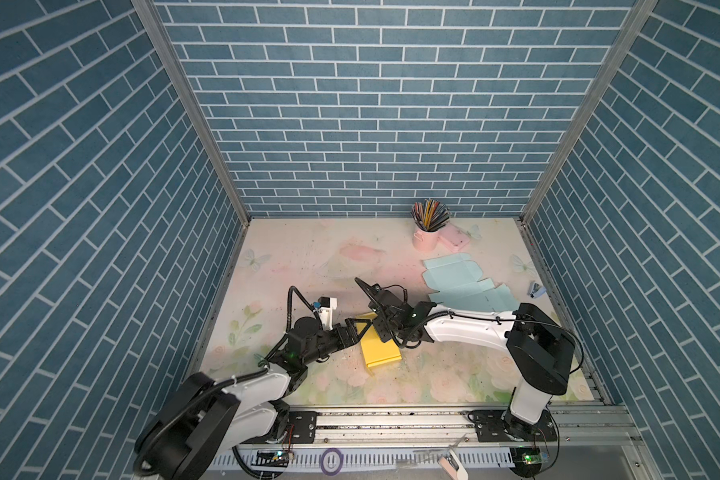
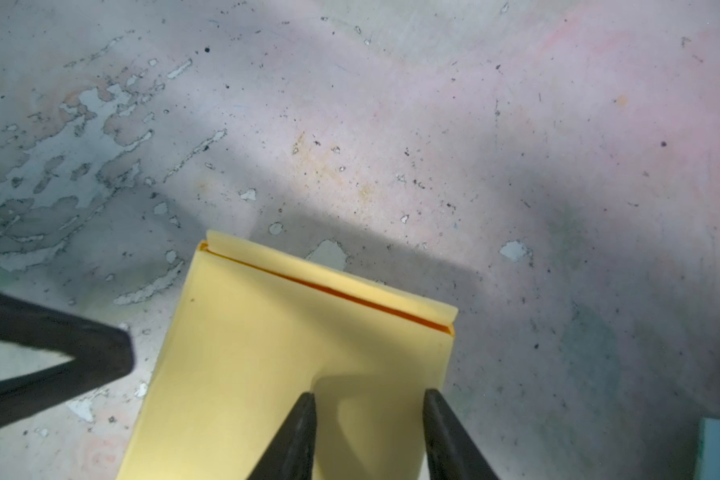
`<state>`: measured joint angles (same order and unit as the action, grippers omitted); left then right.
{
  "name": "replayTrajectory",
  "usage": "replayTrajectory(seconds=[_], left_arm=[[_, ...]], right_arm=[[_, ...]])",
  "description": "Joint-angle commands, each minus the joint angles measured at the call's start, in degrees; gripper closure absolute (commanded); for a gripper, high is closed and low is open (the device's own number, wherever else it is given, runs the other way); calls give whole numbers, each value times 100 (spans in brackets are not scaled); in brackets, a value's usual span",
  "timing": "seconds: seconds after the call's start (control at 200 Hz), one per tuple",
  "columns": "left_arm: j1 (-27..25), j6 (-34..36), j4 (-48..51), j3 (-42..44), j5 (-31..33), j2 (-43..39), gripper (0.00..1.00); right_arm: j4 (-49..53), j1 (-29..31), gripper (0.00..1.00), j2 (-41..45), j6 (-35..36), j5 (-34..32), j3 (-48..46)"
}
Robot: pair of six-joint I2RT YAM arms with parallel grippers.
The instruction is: Fold the paper box
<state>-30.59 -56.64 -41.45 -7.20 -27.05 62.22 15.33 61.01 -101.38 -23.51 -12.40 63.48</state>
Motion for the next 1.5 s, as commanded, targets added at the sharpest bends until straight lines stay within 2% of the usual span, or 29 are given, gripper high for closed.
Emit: replayTrajectory(seconds=[0.0, 0.125, 0.225, 0.33, 0.425, 0.52, 0.695, 0.86, 0.97, 1.115, 1.26, 1.39, 1.495], left_arm=[[88, 703, 2269, -181, 390, -954, 7], [404, 1154, 3432, -347, 512, -1638, 11], [707, 1249, 3478, -402, 356, -1627, 18], [768, 1526, 3501, -706, 313, -1302, 22], [788, 1785, 3491, -1039, 323, -852, 23], [806, 2103, 3449, -1449, 315, -385, 23], [828, 2809, 3583, -2430, 311, 765, 15], [847, 3128, 3423, -3126, 95, 1922, 7], [844, 3196, 3330, -3243, 16, 2321, 5], [843, 3282, 3307, -3095, 47, 2334, 5], [843, 3337, 3338, -2859, 59, 2227, 6], [840, 3288, 3301, -2609, -1, 2093, 7], [729, 3159, 3272, -2362, 10, 1858, 9]], right_arm=[[494, -147, 57, -129, 326, -148, -135], [267, -132, 57, 290, 798, -185, -78], [115, -125, 56, 659, 1038, -82, -52], [214, -127, 56, 964, 1026, -10, -4], [527, -106, 56, 1346, 712, 73, -122], [768, -7, 57, 1947, 215, 429, -573], [1033, 276, 59, 2591, -707, 1184, -1483], [380, 482, 60, 2421, -1183, 1652, -1977], [-135, 479, 60, 2079, -1248, 1990, -2040], [-26, 346, 60, 1587, -1215, 1922, -1944], [-266, -332, 61, 1675, -1207, 2061, -2233], [-344, -880, 61, 1622, -781, 2270, -2051], [-253, -1154, 61, 1231, -373, 2376, -1603]])
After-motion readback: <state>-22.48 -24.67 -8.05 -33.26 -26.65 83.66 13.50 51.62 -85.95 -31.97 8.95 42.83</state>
